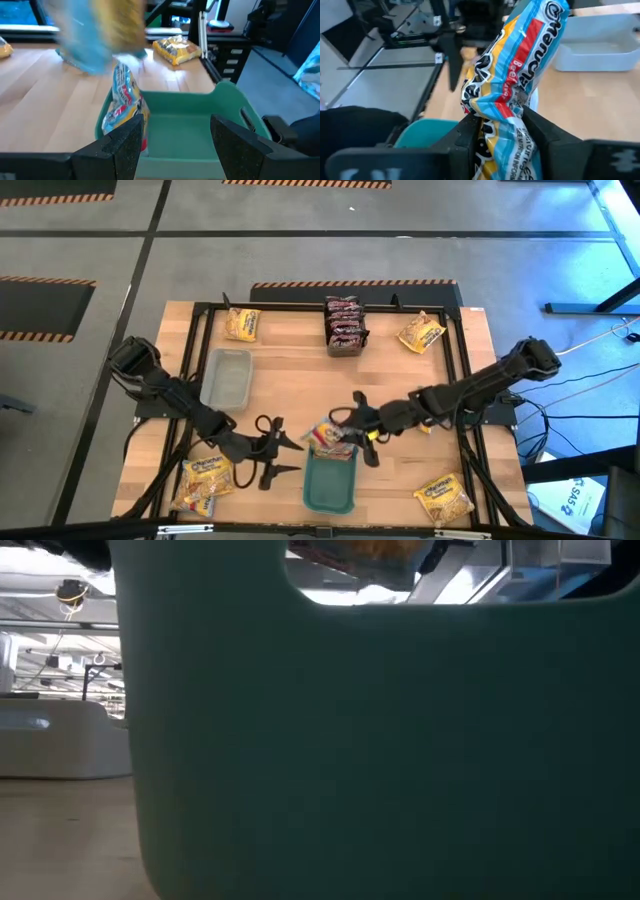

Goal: Sort Maruchan noodles
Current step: Put the blue noodle pack into the blue bin

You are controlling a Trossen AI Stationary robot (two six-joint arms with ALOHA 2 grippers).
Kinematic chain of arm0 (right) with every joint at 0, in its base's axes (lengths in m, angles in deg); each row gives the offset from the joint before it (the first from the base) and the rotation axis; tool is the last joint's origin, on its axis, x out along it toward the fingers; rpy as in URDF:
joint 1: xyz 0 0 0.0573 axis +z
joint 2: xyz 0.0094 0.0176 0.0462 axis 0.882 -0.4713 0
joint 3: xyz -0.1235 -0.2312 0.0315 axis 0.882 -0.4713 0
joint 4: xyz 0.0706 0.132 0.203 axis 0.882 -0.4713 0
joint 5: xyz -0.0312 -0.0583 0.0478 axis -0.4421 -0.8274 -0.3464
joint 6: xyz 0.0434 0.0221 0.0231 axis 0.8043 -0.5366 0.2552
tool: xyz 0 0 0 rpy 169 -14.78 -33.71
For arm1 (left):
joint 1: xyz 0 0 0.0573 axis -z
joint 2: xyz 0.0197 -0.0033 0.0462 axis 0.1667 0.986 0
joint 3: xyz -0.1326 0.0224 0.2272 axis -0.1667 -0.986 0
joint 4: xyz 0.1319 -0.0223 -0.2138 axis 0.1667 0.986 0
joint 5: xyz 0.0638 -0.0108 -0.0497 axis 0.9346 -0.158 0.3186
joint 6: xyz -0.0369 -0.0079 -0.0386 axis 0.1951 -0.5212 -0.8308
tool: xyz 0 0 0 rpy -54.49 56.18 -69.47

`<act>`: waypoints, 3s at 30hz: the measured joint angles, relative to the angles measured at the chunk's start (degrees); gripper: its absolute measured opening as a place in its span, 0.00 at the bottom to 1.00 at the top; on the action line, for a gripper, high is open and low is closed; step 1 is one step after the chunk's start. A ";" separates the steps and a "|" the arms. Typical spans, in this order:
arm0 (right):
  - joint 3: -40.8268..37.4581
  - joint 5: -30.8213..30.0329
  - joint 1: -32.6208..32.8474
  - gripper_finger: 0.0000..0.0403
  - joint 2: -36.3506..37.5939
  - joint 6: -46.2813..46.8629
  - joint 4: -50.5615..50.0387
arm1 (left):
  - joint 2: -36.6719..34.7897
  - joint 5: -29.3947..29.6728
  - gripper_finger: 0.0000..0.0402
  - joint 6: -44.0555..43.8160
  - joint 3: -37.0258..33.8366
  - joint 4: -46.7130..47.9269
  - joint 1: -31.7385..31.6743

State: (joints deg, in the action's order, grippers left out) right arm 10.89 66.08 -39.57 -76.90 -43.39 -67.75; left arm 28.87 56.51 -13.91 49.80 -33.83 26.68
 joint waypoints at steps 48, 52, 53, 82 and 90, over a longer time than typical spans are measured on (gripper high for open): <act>4.34 0.41 5.15 0.46 -19.64 1.39 -8.74 | 0.02 0.27 0.56 -1.41 0.00 0.25 -0.68; 5.55 7.02 3.44 0.57 -17.89 0.59 -11.96 | 0.03 0.27 0.56 -1.44 0.00 0.25 -0.68; 6.10 7.86 2.98 0.59 -16.99 -0.08 -13.29 | 0.02 0.27 0.56 -1.44 0.00 0.25 -0.68; -9.52 -3.50 1.65 0.63 15.31 -4.20 -20.34 | 0.02 0.93 0.56 -1.50 -0.02 0.65 -1.86; -20.91 -7.86 1.56 0.63 27.07 6.51 -19.16 | 0.02 1.21 0.56 -1.39 -0.02 0.63 -2.31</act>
State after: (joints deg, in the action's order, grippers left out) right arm -10.02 58.23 -38.00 -49.83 -36.87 -86.91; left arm 28.90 57.73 -15.30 49.78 -33.21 24.38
